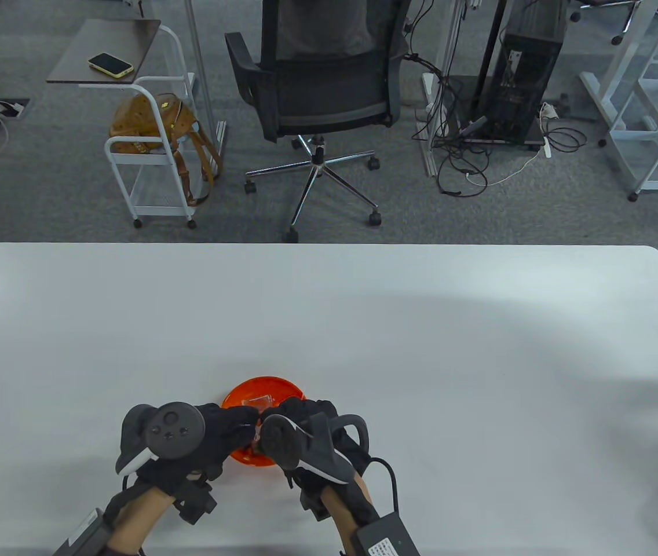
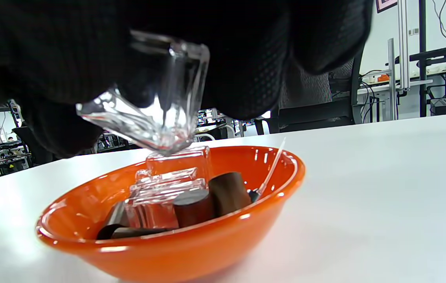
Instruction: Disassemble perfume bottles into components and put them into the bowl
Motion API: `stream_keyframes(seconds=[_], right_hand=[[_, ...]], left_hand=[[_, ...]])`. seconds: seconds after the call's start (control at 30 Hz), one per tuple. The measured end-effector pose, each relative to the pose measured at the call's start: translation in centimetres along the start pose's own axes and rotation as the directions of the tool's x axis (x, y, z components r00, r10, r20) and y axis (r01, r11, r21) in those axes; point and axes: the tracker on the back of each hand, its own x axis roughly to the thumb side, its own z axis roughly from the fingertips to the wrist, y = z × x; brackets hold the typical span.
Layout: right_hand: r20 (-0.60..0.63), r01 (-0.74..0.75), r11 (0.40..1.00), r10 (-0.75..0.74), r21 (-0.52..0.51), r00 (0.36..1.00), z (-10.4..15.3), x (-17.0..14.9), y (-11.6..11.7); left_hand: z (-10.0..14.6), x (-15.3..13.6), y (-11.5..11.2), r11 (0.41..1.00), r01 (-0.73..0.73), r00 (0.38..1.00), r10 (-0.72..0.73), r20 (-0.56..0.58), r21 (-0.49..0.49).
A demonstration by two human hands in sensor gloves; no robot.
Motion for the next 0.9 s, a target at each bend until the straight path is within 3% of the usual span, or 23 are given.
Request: stream_keyframes(seconds=[0.1,0.3,0.43,0.57,0.7,0.83,0.9], right_hand=[[-0.004,0.007,1.0,-0.007,-0.002,1.0,0.0,-0.1,0.0],[-0.001,0.006,1.0,-0.006,0.004,1.0,0.0,-0.2,0.4],[-0.001,0.009,1.0,-0.009,0.004,1.0,-0.2,-0.1,0.9],[-0.004,0.031,1.0,-0.031,-0.002,1.0,-0.4,-0.2,1.3],[-0.027,0.004,1.0,-0.005,-0.026,1.0,-0.6,-1.1,1.2],[-0.101,-0.001,0.998,-0.005,-0.06,0.995,-0.8,-3.5,1.1],[-0.152,-0.009,0.997,-0.004,-0.082,0.988,-0.7,-5.3,0.7]], left_hand=[[-0.2,-0.2,0.0,0.996,-0.049,0.999,0.048,-0.014,-0.072],[-0.1,-0.3,-0.2,1.0,-0.004,1.0,0.004,-0.026,-0.012],[-0.1,-0.5,-0.1,0.995,-0.063,0.998,0.062,-0.017,-0.075],[0.1,-0.6,0.4,0.998,-0.046,0.998,0.044,-0.045,-0.032],[0.2,-2.0,1.6,0.993,-0.113,0.987,0.116,-0.114,0.029],[0.6,-3.5,2.9,0.991,-0.105,0.973,0.12,-0.196,0.085],[0.4,-3.5,3.2,0.995,-0.066,0.975,0.079,-0.209,0.069]])
